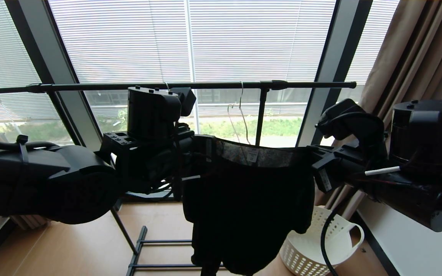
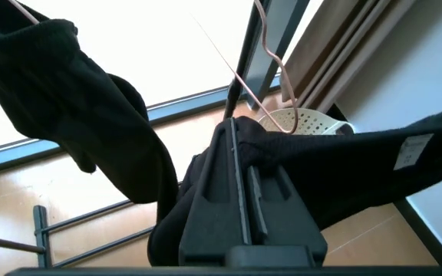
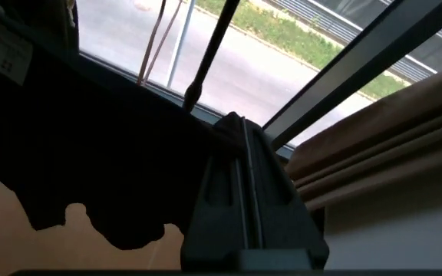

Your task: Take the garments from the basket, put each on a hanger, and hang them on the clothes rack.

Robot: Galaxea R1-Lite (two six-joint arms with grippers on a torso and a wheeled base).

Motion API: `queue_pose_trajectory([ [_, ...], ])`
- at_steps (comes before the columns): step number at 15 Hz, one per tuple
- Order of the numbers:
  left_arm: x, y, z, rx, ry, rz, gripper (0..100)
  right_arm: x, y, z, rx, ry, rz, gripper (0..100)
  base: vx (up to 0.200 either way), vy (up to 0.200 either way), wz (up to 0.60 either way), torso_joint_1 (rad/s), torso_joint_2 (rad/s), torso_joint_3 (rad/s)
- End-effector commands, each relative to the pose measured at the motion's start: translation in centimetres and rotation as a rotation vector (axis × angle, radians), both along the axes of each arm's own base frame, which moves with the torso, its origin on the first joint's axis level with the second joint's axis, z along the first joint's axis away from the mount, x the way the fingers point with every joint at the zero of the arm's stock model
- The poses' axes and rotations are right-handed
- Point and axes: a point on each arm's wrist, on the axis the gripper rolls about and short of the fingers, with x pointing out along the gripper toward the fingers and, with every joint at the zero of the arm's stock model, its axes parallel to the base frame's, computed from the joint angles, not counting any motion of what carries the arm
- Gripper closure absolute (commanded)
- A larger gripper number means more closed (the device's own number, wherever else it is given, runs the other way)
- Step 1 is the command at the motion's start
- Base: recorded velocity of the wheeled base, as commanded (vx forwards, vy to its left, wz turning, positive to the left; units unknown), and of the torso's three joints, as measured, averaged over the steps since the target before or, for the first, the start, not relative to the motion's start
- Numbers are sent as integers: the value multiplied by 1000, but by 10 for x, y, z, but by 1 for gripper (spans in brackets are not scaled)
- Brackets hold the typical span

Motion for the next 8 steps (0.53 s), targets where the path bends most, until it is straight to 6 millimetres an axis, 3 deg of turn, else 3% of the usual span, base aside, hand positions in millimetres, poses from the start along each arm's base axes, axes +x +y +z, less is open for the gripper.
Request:
queue_pose_trajectory([
  [1,0,0,2,-4,-4,2,100,-6,-5,3,14,-20,4,100,0,0,0,0,0,0],
  [6,5,5,8,-49,-8,-93,100,-16,-10,-10,-37,-25,31,100,0,0,0,0,0,0],
  [8,14,2,19,-35,-48,-98,100,-32,-13,-15,-74,-39,148,100,0,0,0,0,0,0],
])
